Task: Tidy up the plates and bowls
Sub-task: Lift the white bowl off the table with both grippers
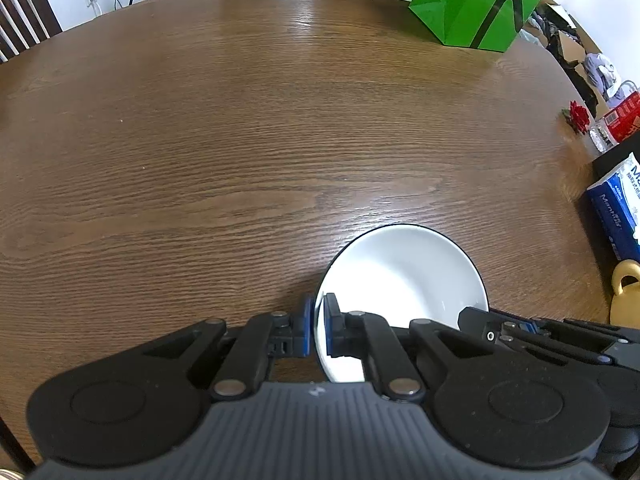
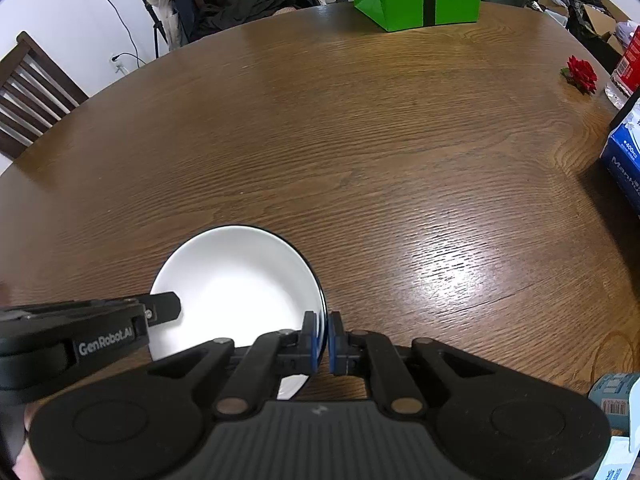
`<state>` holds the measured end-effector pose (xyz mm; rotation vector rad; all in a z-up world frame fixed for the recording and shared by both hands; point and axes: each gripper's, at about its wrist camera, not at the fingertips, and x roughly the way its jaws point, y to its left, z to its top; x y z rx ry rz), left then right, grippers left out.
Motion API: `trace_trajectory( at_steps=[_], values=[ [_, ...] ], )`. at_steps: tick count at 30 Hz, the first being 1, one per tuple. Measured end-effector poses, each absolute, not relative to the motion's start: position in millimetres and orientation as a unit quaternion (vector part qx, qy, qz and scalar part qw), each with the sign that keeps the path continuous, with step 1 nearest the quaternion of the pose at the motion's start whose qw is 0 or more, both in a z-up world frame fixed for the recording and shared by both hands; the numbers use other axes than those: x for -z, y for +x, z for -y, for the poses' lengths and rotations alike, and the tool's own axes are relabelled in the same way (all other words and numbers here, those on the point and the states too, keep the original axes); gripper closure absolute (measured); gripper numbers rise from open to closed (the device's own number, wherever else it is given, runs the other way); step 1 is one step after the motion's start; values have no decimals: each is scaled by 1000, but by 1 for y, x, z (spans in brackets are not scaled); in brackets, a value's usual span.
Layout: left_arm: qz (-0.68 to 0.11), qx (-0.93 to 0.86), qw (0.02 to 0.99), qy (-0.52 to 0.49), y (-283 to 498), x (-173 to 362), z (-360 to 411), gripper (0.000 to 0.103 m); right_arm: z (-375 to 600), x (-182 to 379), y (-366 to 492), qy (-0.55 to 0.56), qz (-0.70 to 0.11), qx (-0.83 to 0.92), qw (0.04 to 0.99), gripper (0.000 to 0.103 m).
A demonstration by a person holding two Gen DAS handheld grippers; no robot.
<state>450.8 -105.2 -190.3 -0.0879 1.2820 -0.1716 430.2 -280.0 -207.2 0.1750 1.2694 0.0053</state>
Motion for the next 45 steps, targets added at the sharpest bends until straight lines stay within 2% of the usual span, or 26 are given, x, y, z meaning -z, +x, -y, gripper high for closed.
trace_trajectory(
  at_steps=[45],
  values=[
    [-583,73,808,-38,437,176,100,95,283,194,421,84,-585,-17,806,98]
  ],
)
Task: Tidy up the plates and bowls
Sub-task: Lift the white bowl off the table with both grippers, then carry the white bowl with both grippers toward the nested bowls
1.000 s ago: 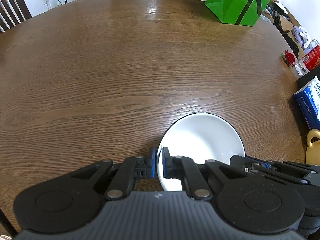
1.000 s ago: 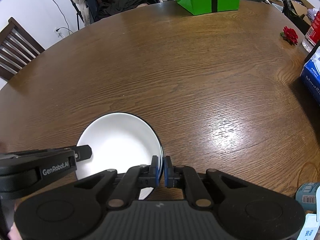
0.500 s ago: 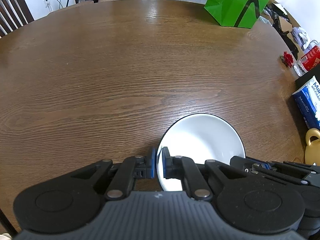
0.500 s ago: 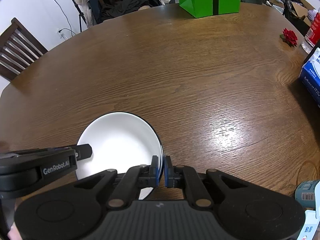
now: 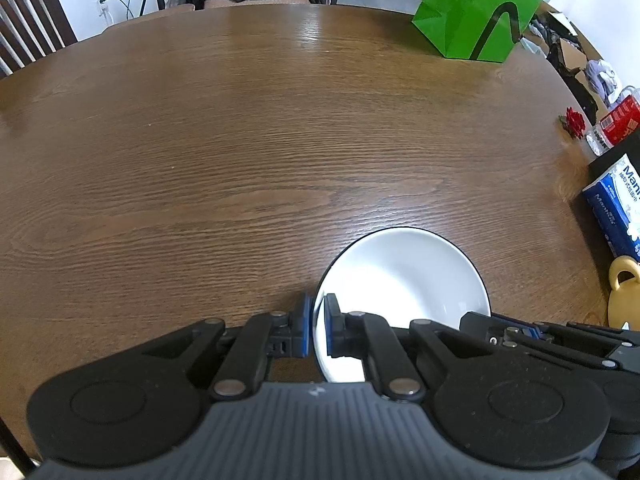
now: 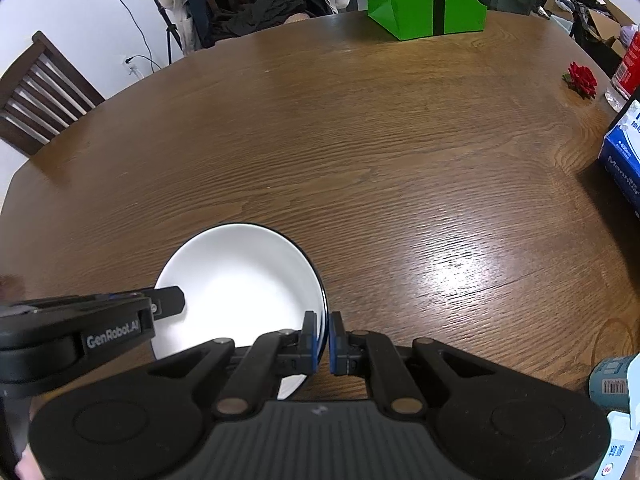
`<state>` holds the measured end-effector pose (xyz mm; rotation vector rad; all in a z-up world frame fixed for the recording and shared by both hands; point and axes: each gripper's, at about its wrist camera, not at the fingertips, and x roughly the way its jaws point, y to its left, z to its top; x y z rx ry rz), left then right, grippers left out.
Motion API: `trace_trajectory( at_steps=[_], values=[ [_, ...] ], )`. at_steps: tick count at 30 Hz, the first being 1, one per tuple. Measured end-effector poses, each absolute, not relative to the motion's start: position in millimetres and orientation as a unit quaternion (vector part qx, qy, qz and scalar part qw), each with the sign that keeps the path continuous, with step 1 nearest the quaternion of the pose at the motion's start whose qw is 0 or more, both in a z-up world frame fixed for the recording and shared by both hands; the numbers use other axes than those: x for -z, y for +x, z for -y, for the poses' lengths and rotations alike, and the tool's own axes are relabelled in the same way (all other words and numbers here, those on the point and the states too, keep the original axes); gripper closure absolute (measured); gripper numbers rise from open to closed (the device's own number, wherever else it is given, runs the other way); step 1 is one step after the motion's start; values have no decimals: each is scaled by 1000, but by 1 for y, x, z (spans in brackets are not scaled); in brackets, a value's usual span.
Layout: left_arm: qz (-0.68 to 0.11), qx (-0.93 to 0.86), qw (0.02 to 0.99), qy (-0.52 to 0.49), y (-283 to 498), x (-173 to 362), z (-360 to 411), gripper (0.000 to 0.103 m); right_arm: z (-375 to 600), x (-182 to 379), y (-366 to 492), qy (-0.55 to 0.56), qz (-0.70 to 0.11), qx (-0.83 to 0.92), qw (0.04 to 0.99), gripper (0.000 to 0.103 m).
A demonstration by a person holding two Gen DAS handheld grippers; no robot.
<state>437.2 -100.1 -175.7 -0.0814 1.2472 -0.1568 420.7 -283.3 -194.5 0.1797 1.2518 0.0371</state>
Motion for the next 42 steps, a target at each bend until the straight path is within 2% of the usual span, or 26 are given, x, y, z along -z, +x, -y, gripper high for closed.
trace_trajectory(
  at_steps=[42],
  values=[
    [-551,36,832,-58,369,137,66,95,256,161,374,60,-567,-66,819,97]
  ],
)
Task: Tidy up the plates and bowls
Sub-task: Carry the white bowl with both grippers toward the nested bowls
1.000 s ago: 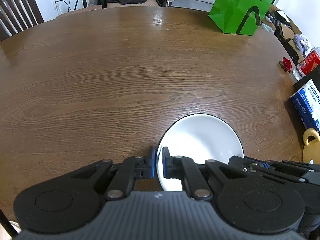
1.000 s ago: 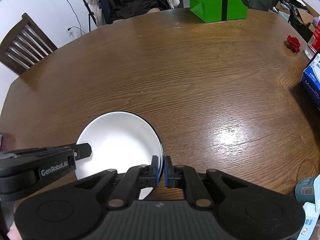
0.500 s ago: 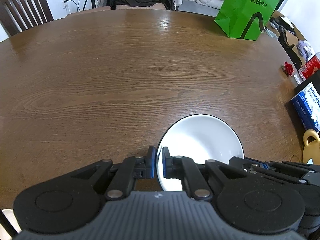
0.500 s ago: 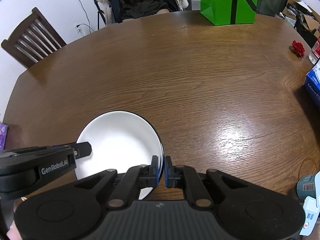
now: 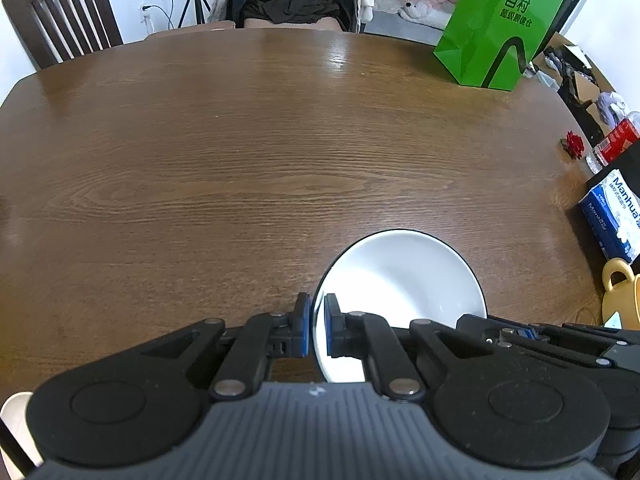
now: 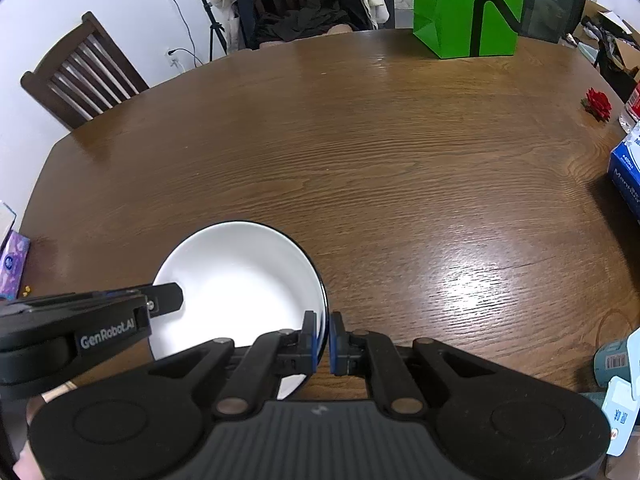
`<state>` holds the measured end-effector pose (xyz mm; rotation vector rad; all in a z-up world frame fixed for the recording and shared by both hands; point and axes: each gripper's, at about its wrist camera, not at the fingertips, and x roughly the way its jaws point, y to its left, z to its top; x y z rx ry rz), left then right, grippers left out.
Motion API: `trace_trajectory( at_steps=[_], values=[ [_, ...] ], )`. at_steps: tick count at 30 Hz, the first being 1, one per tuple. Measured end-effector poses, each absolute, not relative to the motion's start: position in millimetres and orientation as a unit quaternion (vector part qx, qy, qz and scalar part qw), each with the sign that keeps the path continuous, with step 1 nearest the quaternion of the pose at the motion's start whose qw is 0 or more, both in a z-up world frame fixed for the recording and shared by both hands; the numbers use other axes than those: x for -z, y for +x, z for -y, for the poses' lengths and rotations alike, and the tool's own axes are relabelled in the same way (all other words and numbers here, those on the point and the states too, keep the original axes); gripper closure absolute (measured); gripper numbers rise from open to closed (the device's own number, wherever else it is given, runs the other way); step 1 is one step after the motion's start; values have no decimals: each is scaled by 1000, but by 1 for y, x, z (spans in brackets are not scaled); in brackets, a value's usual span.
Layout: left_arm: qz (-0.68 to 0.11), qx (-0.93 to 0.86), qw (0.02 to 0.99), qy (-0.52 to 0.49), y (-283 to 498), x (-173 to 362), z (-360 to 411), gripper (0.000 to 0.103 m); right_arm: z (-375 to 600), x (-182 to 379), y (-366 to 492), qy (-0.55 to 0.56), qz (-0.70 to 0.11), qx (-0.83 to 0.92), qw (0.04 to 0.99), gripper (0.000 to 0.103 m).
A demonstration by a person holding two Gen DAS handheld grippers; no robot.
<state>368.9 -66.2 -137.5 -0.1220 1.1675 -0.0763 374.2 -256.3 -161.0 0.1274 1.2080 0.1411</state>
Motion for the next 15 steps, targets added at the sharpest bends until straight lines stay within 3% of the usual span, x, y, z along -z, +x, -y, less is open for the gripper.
trace_trajectory(
  at_steps=[15],
  values=[
    [-541,25,838,-67,339,126,54,95,247,148,353,50,-562,-82,822,97]
  ],
)
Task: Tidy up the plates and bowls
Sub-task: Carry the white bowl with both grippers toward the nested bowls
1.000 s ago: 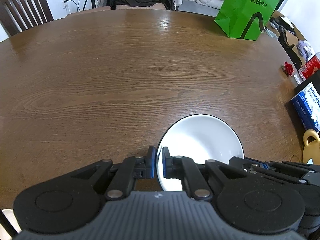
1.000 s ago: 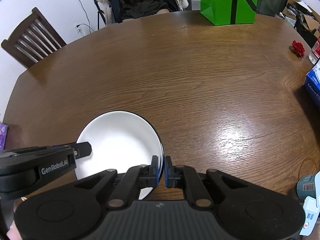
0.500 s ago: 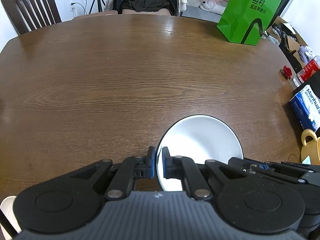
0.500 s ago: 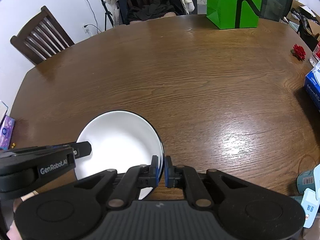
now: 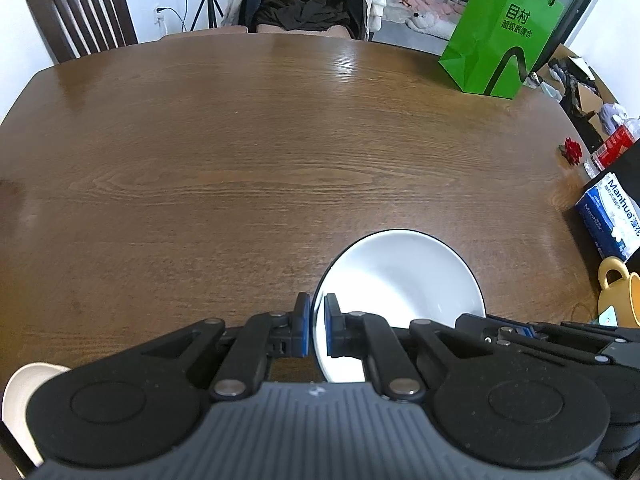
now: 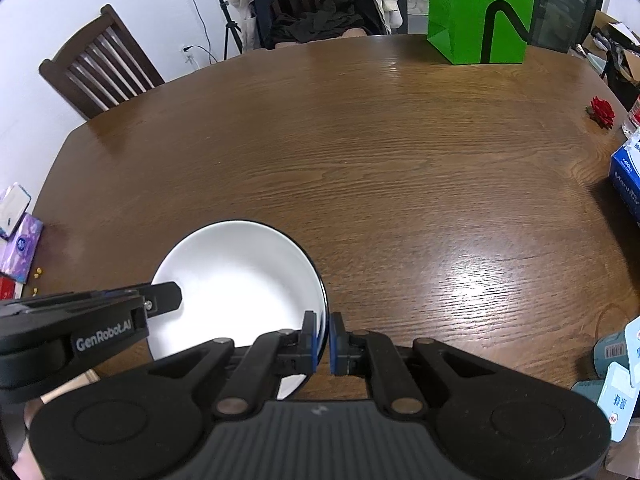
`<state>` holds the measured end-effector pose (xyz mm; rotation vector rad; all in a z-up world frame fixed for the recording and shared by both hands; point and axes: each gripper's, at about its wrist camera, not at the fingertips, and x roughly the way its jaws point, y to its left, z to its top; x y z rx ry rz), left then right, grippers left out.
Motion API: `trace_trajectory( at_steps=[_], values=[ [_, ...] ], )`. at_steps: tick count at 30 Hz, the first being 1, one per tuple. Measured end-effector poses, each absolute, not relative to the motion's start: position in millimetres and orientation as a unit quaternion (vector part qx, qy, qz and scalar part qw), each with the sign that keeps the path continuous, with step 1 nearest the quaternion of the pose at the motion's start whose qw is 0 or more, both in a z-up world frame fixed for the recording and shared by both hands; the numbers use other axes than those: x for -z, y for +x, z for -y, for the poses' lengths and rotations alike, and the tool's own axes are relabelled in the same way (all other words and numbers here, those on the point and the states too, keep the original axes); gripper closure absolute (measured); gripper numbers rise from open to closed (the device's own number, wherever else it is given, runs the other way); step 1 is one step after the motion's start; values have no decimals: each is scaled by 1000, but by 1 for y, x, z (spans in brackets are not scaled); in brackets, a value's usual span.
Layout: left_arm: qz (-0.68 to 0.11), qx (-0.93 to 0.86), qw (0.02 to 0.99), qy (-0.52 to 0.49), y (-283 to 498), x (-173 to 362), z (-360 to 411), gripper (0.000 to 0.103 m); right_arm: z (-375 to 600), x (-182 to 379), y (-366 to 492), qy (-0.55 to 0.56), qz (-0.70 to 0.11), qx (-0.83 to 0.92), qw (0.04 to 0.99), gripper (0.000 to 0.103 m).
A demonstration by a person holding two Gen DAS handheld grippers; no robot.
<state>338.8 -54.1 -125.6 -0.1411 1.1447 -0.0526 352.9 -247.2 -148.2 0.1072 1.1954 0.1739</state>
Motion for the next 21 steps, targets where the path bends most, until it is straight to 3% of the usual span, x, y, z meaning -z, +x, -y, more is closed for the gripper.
trace_trajectory(
  at_steps=[21],
  values=[
    [-526,14,847,-72,297,105,43,95,238,127,317,42,-550,-99,828,97]
  ],
)
